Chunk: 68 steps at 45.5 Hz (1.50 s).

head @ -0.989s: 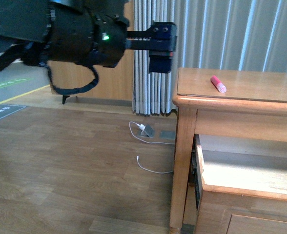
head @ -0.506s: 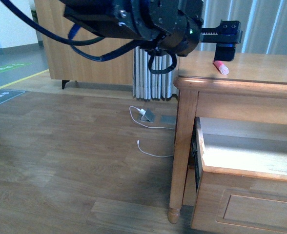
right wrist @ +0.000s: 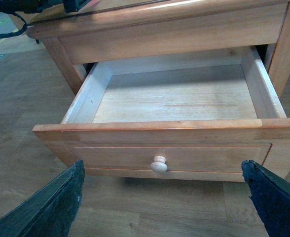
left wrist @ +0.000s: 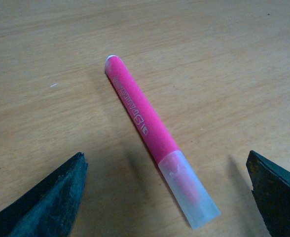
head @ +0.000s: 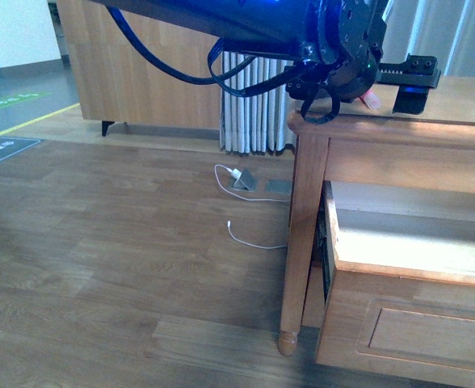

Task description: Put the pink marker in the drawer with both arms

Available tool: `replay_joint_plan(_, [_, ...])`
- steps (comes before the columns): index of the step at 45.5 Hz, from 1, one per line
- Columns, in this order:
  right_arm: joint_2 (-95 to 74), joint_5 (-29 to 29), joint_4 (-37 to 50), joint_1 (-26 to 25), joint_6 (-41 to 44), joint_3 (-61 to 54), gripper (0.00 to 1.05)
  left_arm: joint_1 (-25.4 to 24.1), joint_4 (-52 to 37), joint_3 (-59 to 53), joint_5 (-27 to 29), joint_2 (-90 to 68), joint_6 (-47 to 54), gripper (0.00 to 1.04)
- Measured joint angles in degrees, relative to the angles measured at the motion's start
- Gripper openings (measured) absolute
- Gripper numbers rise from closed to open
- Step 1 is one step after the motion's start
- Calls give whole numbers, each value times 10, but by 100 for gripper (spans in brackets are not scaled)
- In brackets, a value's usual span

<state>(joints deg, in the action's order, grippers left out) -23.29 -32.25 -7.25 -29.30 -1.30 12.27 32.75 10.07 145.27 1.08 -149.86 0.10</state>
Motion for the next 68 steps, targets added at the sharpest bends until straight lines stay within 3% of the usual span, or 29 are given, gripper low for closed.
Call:
replay_joint_plan(9, [0, 0, 0, 0, 0, 0, 96, 0, 87, 131, 13, -64, -3, 99])
replay_joint_plan(24, [0, 0, 0, 0, 0, 0, 96, 0, 151, 191, 17, -82, 2, 99])
replay_joint_plan(28, [0, 0, 0, 0, 0, 0, 96, 0, 164, 198, 20, -83, 4, 88])
replay_joint_plan(30, [0, 0, 0, 0, 0, 0, 96, 0, 175, 201, 24, -84, 10, 75])
replay_joint_plan(39, [0, 0, 0, 0, 0, 0, 96, 0, 187, 205, 29, -84, 16, 54])
replay_joint_plan(48, [0, 0, 0, 0, 0, 0, 96, 0, 194, 208, 33, -84, 16, 17])
replay_joint_plan(68, [0, 0, 0, 0, 0, 0, 96, -2, 191, 209, 32, -84, 12, 14])
